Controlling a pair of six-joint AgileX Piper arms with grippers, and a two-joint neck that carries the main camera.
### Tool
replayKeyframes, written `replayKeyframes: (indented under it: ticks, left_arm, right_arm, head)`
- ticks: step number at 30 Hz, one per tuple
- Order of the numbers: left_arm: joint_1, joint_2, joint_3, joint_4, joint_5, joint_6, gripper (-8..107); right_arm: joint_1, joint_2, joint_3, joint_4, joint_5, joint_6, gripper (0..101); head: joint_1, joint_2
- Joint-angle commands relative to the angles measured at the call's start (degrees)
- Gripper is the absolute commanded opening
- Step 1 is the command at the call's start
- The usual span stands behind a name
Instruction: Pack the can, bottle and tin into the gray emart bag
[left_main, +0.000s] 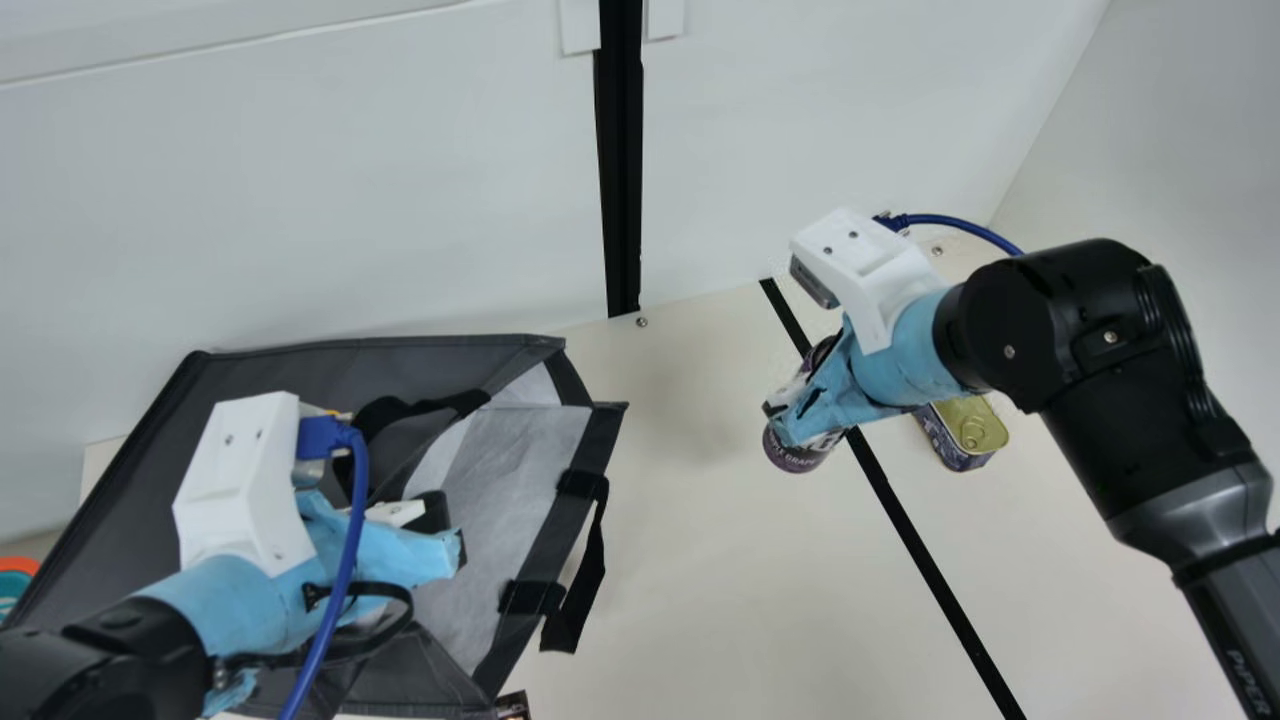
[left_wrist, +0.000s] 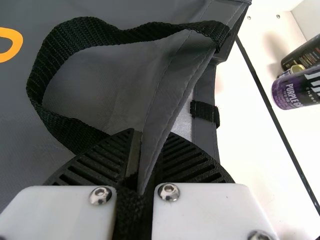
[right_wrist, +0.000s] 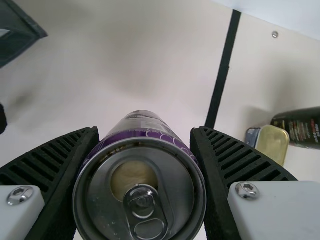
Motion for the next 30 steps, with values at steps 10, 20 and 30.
replayKeyframes:
  ticks: [10,20,30]
  left_arm:
    - [0.0,0.0,0.0,0.0,0.0,0.0,10]
    - [0.0,0.0,0.0,0.0,0.0,0.0,10]
    - [0.0,0.0,0.0,0.0,0.0,0.0,10]
  right_arm:
    - [3.29,-1.68,1.89,1.98,0.61,-1.77,0]
    - [6.0,-3.08,3.35,4.49,0.88,-4.15,0]
    - [7.57,-3.85,4.5,8.28,0.84,-6.9,0]
  head:
    - [-1.3,-0.05]
    - [-1.3,-0.05]
    - [-1.3,-0.05]
